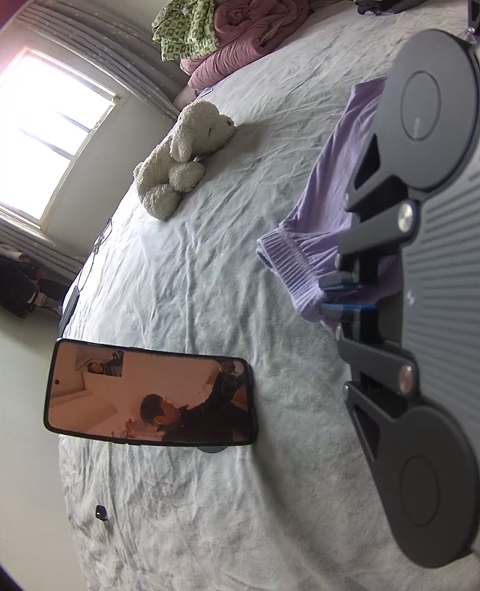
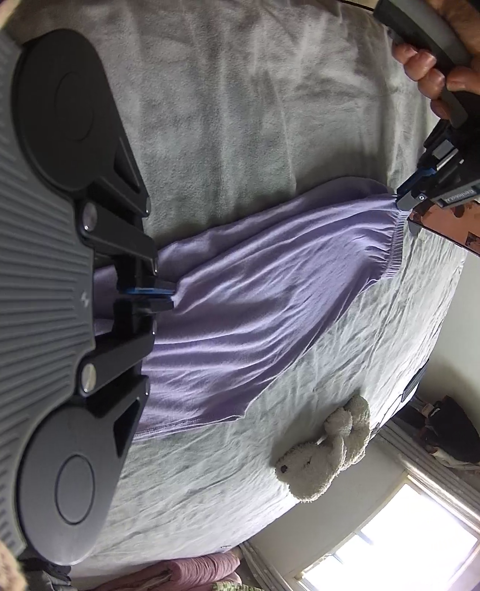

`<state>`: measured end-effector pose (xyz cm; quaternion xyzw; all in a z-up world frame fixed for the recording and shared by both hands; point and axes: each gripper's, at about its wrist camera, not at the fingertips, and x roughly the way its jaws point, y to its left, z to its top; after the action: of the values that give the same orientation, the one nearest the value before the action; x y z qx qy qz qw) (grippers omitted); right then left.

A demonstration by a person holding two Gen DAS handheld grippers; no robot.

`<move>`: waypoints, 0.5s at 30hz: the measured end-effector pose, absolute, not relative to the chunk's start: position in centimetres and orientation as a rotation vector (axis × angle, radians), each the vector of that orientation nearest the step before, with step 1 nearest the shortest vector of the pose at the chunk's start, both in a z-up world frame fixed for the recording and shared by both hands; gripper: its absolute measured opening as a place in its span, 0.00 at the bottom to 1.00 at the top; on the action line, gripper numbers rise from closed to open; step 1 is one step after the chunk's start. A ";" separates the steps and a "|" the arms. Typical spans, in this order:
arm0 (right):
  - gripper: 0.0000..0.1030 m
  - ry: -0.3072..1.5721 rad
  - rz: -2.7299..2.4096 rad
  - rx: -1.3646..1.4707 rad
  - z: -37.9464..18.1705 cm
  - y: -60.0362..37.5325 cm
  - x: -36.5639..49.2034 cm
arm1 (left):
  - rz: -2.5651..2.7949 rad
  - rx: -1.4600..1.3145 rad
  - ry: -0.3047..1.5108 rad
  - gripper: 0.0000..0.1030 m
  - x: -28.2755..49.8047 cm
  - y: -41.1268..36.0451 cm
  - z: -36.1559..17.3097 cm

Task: Fold clothes

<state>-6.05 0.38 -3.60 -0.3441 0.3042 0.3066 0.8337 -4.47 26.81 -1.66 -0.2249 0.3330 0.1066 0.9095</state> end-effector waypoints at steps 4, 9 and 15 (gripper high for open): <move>0.00 0.690 0.722 -0.566 -1.9 -0.6 -6.1 | 0.228 -0.391 0.669 0.06 -4.6 26.4 -0.9; 0.00 0.744 0.741 -0.468 -1.8 -1.1 -5.8 | 0.241 -0.373 0.691 0.06 -4.6 26.8 -0.8; 0.06 0.822 0.738 -0.463 -3.4 -0.7 -5.4 | 0.244 -0.354 0.767 0.09 -4.0 27.0 -2.0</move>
<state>-5.36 -0.72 -3.43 -0.2178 0.3869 0.3473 0.8260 -3.96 26.98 -1.99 -0.1711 0.3712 0.1180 0.9050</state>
